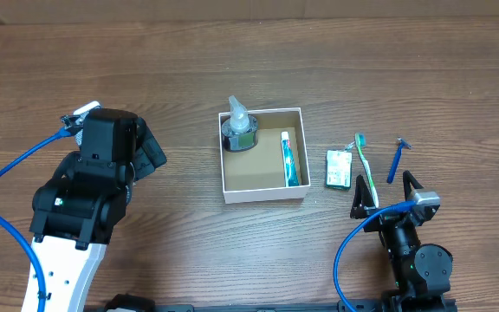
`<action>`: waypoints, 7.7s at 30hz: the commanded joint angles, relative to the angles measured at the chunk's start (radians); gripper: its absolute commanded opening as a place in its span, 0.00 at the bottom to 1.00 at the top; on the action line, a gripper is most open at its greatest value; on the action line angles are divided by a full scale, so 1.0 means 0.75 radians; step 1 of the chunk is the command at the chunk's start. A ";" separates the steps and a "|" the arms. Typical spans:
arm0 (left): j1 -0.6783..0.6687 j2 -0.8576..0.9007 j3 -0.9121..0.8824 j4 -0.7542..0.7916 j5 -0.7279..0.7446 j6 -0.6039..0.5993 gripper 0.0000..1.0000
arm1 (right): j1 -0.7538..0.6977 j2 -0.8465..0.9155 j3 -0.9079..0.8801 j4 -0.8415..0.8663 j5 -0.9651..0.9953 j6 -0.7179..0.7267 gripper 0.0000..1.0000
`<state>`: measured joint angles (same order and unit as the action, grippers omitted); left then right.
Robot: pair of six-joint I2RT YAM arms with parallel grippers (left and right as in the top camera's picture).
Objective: Pack container
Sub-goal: 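Withdraw the left gripper to the left side of the table, then move the right gripper over the green-wrapped soap bar, then close the right gripper on the soap bar and lift it, then carry the soap bar into the box and open the right gripper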
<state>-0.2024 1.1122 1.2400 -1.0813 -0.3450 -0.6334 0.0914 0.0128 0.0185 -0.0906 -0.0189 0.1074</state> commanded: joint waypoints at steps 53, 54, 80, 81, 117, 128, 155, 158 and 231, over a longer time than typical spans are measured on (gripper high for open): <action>0.006 0.018 0.026 0.001 -0.012 0.001 1.00 | 0.001 2.109 1.406 -0.977 -0.230 0.095 1.00; 0.006 0.018 0.026 0.001 -0.012 0.001 1.00 | 0.003 2.115 1.406 -0.970 -0.230 0.096 1.00; 0.006 0.018 0.026 0.001 -0.012 0.001 1.00 | -0.018 2.156 1.335 -0.965 0.097 0.115 0.99; 0.006 0.018 0.026 0.001 -0.012 0.001 1.00 | -0.022 2.156 1.325 -0.964 0.109 0.116 0.98; 0.006 0.018 0.026 0.001 -0.012 0.001 1.00 | 0.074 2.196 1.241 -0.757 -0.152 0.036 0.86; 0.006 0.018 0.026 0.001 -0.012 0.001 1.00 | 0.079 2.329 1.241 -0.700 -0.152 0.033 0.84; 0.006 0.018 0.026 0.001 -0.012 0.001 1.00 | 0.079 2.164 1.527 -1.029 -0.032 0.116 0.40; 0.006 0.018 0.026 0.001 -0.012 0.001 1.00 | 0.079 2.107 1.628 -1.129 -0.037 0.116 0.40; 0.006 0.018 0.026 0.001 -0.012 0.001 1.00 | 0.800 2.180 1.918 -1.175 0.011 0.441 0.72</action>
<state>-0.2024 1.1225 1.2423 -1.0821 -0.3447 -0.6334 0.6895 1.7290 1.3670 -0.9157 -0.0883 0.4488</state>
